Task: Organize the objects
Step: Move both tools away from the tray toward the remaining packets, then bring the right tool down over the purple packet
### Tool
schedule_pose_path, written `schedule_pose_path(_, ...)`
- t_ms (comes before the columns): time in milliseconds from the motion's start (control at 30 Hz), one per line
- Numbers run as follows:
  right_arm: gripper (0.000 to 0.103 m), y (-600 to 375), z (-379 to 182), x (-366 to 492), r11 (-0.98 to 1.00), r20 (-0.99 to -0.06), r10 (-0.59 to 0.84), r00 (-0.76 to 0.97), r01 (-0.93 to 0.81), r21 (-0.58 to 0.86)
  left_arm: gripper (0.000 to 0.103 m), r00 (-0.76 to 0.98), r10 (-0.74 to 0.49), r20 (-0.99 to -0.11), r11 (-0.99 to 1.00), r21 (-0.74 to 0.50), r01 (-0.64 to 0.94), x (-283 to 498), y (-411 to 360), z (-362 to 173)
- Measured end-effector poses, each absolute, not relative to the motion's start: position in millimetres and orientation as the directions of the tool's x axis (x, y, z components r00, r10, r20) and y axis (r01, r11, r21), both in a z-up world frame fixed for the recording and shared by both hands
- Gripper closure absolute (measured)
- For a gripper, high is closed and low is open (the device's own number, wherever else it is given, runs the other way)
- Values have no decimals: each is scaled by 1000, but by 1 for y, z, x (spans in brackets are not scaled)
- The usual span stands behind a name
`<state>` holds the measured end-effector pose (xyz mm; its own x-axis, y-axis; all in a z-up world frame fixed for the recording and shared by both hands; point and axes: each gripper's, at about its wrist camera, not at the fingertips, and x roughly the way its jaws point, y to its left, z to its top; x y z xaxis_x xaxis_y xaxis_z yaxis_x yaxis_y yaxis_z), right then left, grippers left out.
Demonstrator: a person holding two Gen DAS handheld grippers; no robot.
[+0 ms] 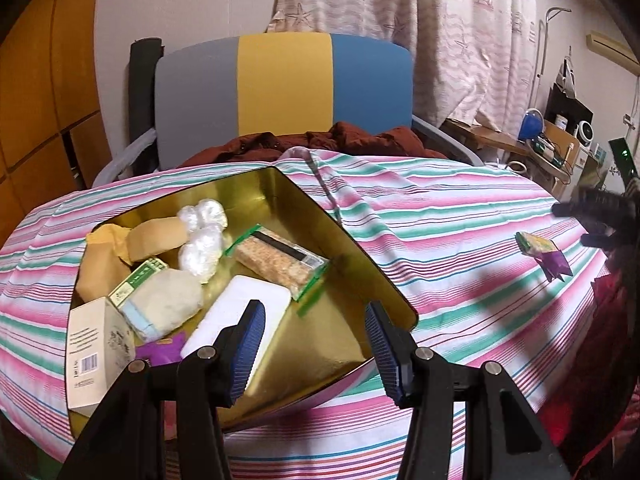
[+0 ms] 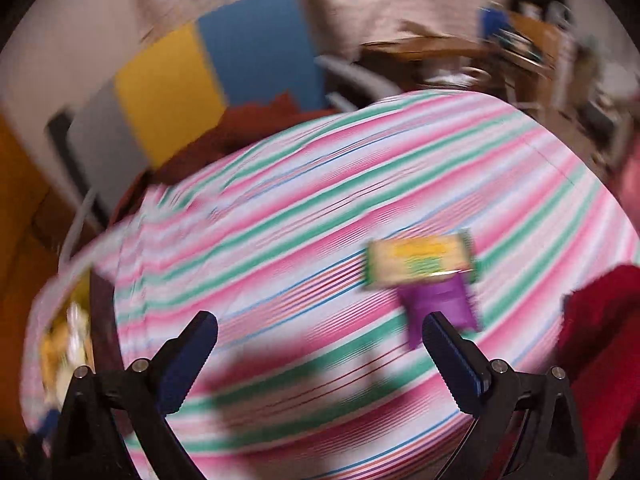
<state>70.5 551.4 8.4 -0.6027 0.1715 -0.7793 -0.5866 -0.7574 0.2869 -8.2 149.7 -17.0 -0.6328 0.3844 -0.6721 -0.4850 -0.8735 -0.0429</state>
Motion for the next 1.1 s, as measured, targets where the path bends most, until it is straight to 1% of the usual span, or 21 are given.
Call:
schedule_pose_path(67,0,578,3,79,-690,-780,173,-601,-640,340,50,-625,389,-677,-870,-46,-491,-8,153,-19)
schedule_pose_path(133,0,597,-5,90,-629,-786,190,-588,-687,362,50,-619,392,-681,-867,-47,-497,-8,156,-21)
schedule_pose_path(167,0,607,-12,96,-581,-781,155,-605,-695,423,50,-615,394,-683,-864,-47,-502,-8,158,-22)
schedule_pose_path(233,0,616,-16,106,-517,-745,124,-655,-684,515,50,-609,396,-687,-860,-45,-509,-6,161,-24)
schedule_pose_path(267,0,617,-16,108,-510,-735,133,-665,-682,524,50,-606,398,-689,-857,-44,-513,-6,163,-24)
schedule_pose_path(467,0,607,-16,95,-561,-746,100,-658,-657,504,50,-593,419,-688,-834,-32,-551,-1,177,-23)
schedule_pose_path(633,0,613,-21,99,-535,-740,78,-668,-654,535,50,-570,432,-699,-806,-15,-592,2,195,-23)
schedule_pose_path(833,0,612,-26,95,-551,-763,63,-643,-660,511,50,-552,453,-700,-771,3,-637,6,216,-20)
schedule_pose_path(1100,0,614,-29,92,-552,-769,29,-639,-651,521,50,-513,475,-715,-719,20,-694,12,246,-22)
